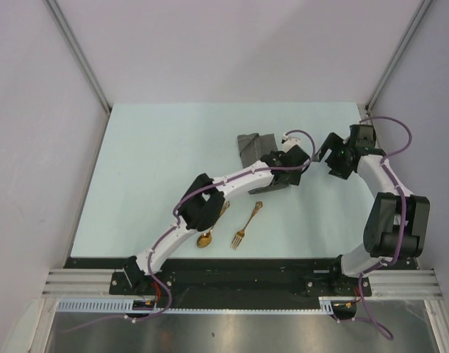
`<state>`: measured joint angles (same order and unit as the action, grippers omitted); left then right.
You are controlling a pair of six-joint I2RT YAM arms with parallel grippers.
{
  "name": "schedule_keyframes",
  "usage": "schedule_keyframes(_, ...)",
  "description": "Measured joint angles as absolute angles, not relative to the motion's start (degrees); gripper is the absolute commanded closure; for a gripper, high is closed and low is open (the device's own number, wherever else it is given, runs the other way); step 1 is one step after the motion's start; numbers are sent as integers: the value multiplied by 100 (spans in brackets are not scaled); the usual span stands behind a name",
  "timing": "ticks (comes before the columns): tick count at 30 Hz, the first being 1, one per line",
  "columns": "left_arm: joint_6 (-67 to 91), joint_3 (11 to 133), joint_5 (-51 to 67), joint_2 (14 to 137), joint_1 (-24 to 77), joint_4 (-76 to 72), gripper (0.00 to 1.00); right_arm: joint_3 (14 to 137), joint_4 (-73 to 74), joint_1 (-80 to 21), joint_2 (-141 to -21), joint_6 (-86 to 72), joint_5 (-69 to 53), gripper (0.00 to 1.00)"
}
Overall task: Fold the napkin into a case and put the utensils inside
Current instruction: Pick up the 2/3-rectangle-folded napkin at the center of the board.
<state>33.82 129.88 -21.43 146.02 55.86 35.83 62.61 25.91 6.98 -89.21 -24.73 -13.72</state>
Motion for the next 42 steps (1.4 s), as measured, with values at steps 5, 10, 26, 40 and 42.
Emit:
schedule_keyframes(5, 3262, 13032, -2174, 14715, 5594, 3546, 50, 6261, 2324, 692, -8866, -2475, -1573, 10)
schedule_keyframes(10, 3122, 13021, -1973, 14717, 5557, 3472, 78, 6302, 2062, 648, -9131, -2480, -1914, 7)
schedule_keyframes(26, 3146, 10436, 180, 13047, 4805, 2322, 100, 6925, 814, 56, -11255, -3201, -3409, 5)
schedule_keyframes(40, 3216, 9760, 952, 12525, 4517, 1962, 100, 7015, -296, -478, -11725, -4101, -3632, 21)
schedule_keyframes(42, 3253, 9664, 1000, 12479, 4495, 1894, 100, 7017, -443, -489, -11799, -4165, -3671, 26)
